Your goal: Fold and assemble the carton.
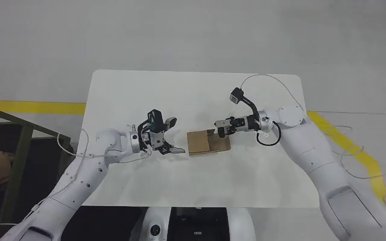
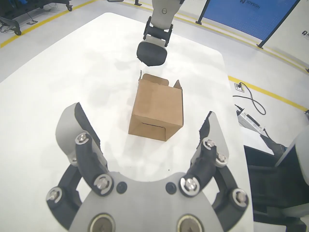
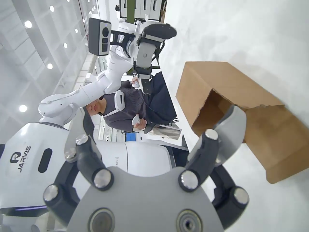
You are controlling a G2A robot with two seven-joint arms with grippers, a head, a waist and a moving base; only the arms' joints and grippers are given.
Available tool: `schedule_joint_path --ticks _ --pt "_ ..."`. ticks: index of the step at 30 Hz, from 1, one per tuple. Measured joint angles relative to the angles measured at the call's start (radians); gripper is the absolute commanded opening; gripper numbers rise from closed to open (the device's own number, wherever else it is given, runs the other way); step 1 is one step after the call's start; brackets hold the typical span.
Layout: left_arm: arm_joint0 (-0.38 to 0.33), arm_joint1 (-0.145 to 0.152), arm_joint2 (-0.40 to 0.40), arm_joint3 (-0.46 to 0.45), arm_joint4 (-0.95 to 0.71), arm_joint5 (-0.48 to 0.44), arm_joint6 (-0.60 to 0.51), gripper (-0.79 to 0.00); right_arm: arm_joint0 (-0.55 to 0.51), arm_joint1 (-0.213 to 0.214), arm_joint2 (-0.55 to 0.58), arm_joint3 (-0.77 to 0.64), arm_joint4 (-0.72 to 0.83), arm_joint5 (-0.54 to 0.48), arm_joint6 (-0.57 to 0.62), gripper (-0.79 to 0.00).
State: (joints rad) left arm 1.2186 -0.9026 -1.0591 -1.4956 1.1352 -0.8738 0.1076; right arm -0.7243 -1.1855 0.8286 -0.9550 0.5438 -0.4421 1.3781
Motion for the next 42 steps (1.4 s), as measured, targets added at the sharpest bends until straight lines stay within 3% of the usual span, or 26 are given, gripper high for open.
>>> schedule_joint_path --ticks 5,11,15,24,40,42 --pt "0.017 -0.007 0.029 0.02 0.125 0.005 0.12 0.0 -0.071 0.043 0.076 -0.14 -0.047 0.039 0.018 0.0" --pt "-0.043 -0.031 0.103 0.061 0.264 0.047 0.155 0.0 -0.174 0.088 0.173 -0.319 -0.084 0.101 0.014 0.0" --pt "-0.083 -0.055 0.151 0.136 0.242 0.065 0.154 0.0 -0.248 0.105 0.208 -0.401 -0.088 0.129 0.014 0.0" --pt "-0.13 -0.083 0.197 0.189 0.237 0.076 0.158 0.0 -0.314 0.111 0.214 -0.441 -0.042 0.094 0.018 0.0" --pt "-0.156 -0.107 0.234 0.234 0.305 0.084 0.241 0.0 -0.317 0.111 0.207 -0.417 -0.015 0.084 0.036 0.0" --pt "-0.159 -0.109 0.235 0.242 0.305 0.078 0.247 -0.028 -0.318 0.11 0.204 -0.415 -0.012 0.084 0.036 0.0"
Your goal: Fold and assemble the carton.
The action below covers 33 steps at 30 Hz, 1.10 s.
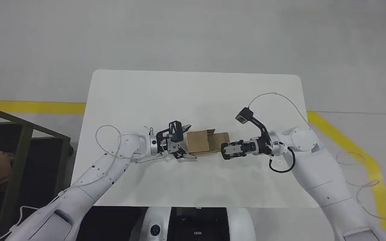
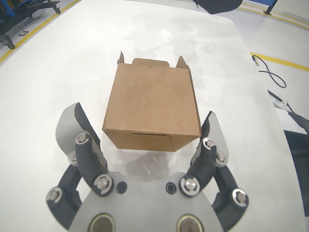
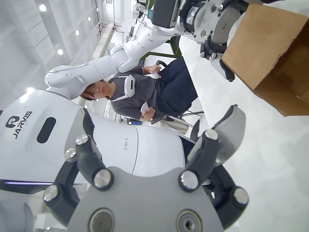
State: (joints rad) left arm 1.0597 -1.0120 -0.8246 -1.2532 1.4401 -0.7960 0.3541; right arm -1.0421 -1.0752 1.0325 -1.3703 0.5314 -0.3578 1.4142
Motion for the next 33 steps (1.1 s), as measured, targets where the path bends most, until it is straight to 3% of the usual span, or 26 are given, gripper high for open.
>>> schedule_joint_path --ticks 4,6,7,17,18,19,21,26,33 --pt "-0.004 -0.002 -0.002 0.009 0.002 -0.008 0.007 -0.083 0.0 -0.001 -0.005 0.003 0.001 -0.001 -0.004 0.0" --pt "-0.005 -0.003 -0.003 0.011 0.007 -0.011 0.008 -0.197 -0.001 -0.001 -0.006 0.004 0.001 -0.002 -0.008 0.0" --pt "-0.005 -0.003 -0.003 0.011 0.008 -0.013 0.009 -0.219 -0.001 -0.001 -0.006 0.005 0.001 -0.003 -0.01 0.0" --pt "0.003 -0.004 -0.015 0.007 0.006 -0.024 0.013 -0.16 -0.005 -0.001 -0.011 0.017 0.006 0.004 -0.012 -0.003" --pt "0.003 -0.005 -0.017 0.005 0.005 -0.024 0.012 -0.154 -0.008 -0.001 -0.011 0.027 0.008 0.019 -0.011 -0.36" --pt "0.003 -0.005 -0.019 0.004 0.003 -0.025 0.011 -0.154 -0.01 0.0 -0.011 0.036 0.01 0.035 -0.009 -0.477" --pt "0.004 -0.005 -0.022 0.003 0.0 -0.026 0.01 -0.145 -0.011 0.001 -0.013 0.056 0.011 0.068 -0.003 -0.785" --pt "0.006 -0.006 -0.027 0.003 -0.001 -0.029 0.006 -0.095 0.002 -0.007 -0.052 0.102 0.006 0.107 0.021 -0.785" --pt "0.011 -0.008 -0.036 0.01 -0.008 -0.033 0.005 -0.083 0.051 -0.031 -0.128 0.223 -0.024 0.147 0.017 -0.785"
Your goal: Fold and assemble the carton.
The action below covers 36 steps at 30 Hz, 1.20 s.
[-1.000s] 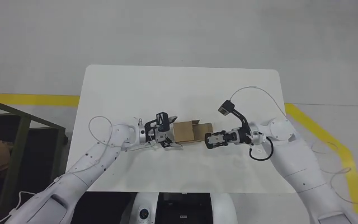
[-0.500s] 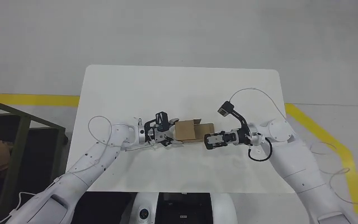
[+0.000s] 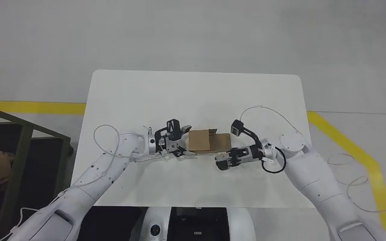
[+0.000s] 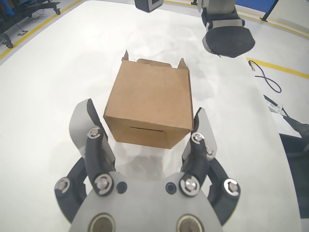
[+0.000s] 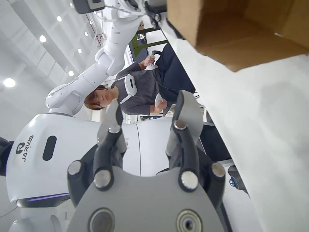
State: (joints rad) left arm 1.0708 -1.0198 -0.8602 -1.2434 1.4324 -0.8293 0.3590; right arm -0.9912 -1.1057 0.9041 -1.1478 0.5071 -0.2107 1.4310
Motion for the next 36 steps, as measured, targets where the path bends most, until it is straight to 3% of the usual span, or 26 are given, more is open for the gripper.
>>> schedule_joint_path --ticks 18,24,36 --pt "-0.007 -0.011 -0.002 0.014 -0.014 -0.015 -0.001 -0.092 0.084 -0.031 -0.082 0.142 -0.157 0.058 -0.124 -0.785" --pt "-0.017 -0.017 0.003 0.026 -0.014 -0.021 0.002 -0.092 0.118 -0.025 -0.087 0.096 -0.283 0.128 -0.174 -0.785" --pt "-0.038 -0.029 0.016 0.052 -0.006 -0.035 0.016 -0.092 0.107 -0.008 -0.05 0.029 -0.323 0.138 -0.194 -0.785"
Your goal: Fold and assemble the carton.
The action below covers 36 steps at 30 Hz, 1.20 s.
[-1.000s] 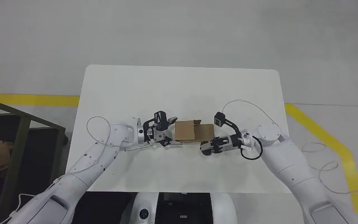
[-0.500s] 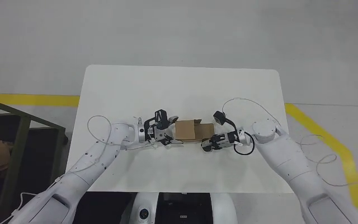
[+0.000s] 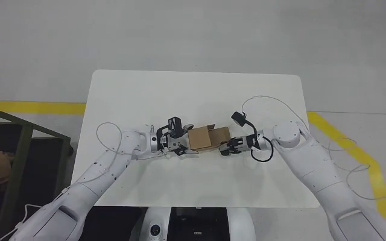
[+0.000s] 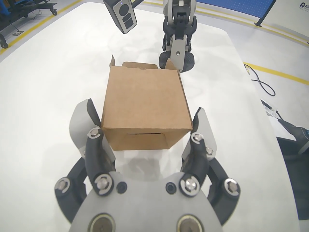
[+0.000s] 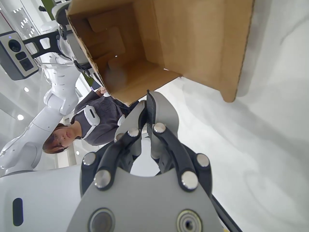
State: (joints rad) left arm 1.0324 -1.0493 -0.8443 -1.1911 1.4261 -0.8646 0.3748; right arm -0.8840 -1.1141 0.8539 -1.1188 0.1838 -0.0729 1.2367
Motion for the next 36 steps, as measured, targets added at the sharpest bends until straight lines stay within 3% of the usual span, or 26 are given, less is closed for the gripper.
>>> schedule_joint_path --ticks 8,11,23,36 --pt "-0.011 -0.006 0.006 0.007 0.011 -0.007 0.004 -0.092 0.013 -0.007 -0.01 0.016 0.008 -0.023 0.008 -0.785" --pt "-0.014 -0.007 0.006 0.01 0.015 -0.008 0.008 -0.166 0.021 -0.009 -0.012 0.026 0.012 -0.027 0.016 -0.785" --pt "-0.018 -0.011 0.003 0.016 0.028 -0.016 0.01 -0.12 0.037 -0.012 -0.015 0.042 0.004 -0.054 0.04 -0.785" --pt "-0.019 -0.014 0.002 0.017 0.037 -0.031 0.014 -0.117 0.109 -0.061 -0.1 0.105 0.011 -0.098 0.039 -0.785"
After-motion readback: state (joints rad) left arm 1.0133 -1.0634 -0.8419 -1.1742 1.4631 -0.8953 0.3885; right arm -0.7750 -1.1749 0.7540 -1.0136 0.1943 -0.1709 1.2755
